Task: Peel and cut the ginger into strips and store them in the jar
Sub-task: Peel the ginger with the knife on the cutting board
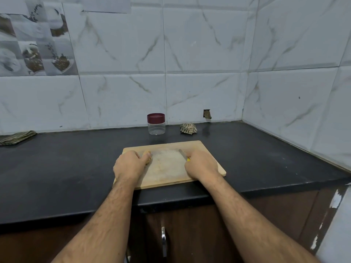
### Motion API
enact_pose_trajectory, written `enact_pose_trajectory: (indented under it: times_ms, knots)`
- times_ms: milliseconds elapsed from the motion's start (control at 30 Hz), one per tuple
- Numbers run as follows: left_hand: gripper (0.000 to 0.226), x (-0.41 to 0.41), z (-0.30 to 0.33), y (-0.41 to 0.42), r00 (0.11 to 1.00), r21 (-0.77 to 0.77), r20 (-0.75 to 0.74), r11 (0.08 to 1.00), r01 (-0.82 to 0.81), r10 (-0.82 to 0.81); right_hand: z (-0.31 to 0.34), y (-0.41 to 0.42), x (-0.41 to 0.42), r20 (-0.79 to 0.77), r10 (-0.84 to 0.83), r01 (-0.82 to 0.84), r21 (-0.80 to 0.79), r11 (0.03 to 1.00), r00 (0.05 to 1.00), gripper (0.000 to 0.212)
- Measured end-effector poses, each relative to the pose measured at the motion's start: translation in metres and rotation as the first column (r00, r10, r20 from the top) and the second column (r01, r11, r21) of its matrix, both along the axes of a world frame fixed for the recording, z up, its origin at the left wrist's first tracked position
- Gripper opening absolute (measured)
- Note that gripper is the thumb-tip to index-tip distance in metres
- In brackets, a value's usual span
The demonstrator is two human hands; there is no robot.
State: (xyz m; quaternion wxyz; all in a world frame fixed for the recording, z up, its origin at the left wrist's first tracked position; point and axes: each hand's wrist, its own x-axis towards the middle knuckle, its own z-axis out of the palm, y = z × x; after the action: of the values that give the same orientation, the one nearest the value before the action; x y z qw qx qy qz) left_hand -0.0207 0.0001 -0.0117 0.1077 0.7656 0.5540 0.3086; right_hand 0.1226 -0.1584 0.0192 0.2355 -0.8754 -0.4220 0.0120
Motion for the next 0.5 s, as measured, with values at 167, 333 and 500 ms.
enact_pose_trajectory:
  times_ms: [167, 333, 500]
  knots:
    - [0.05, 0.0, 0.001, -0.001, 1.0, -0.004, 0.006, 1.0, 0.001, -0.001, -0.002, 0.004, 0.003, 0.035, -0.037, 0.036, 0.014, 0.999, 0.999, 0.041]
    - [0.05, -0.001, 0.001, 0.0, 1.0, 0.001, -0.002, 1.0, 0.002, -0.002, -0.002, -0.008, 0.017, -0.004, -0.083, 0.083, -0.006, 0.997, 0.997, 0.045]
    - [0.051, -0.001, 0.001, -0.002, 1.0, 0.001, -0.006, 1.0, 0.009, -0.009, -0.002, -0.019, 0.022, 0.022, -0.098, 0.098, -0.011, 0.995, 0.995, 0.043]
